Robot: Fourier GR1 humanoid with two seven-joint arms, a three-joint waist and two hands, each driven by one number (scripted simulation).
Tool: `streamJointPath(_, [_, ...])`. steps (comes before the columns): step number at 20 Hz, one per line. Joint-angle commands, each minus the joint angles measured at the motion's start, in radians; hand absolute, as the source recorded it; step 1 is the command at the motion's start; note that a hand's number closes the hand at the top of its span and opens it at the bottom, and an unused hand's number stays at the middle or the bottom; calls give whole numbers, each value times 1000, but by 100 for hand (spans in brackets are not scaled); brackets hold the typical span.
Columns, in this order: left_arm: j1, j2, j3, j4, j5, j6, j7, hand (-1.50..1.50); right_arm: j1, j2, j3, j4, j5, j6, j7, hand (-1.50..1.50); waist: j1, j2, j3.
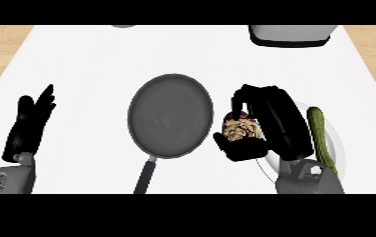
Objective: Pick the cupcake from the plate and place it in the pan
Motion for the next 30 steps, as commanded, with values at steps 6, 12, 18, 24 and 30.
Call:
streamJointPath(6, [-17,1,5,-51,6,-19,45,0,-318,15,126,487,-186,-317,161,150,21,2,1])
streamJointPath(12, [-19,-19,-17,-44,-25,-9,45,0,-489,16,182,852,-323,-511,83,150,32,7,1])
streamJointPath(18, [-102,-26,-9,63,-28,-16,6,0,-592,16,348,1061,-551,-631,30,150,55,18,0])
streamJointPath(24, [-93,-42,-44,37,-40,-32,-18,0,-598,16,381,1136,-792,-658,-47,-150,106,30,1])
streamJointPath(30, [-115,-56,-61,3,-43,-32,26,0,-586,16,459,1163,-936,-722,-137,-150,130,30,3])
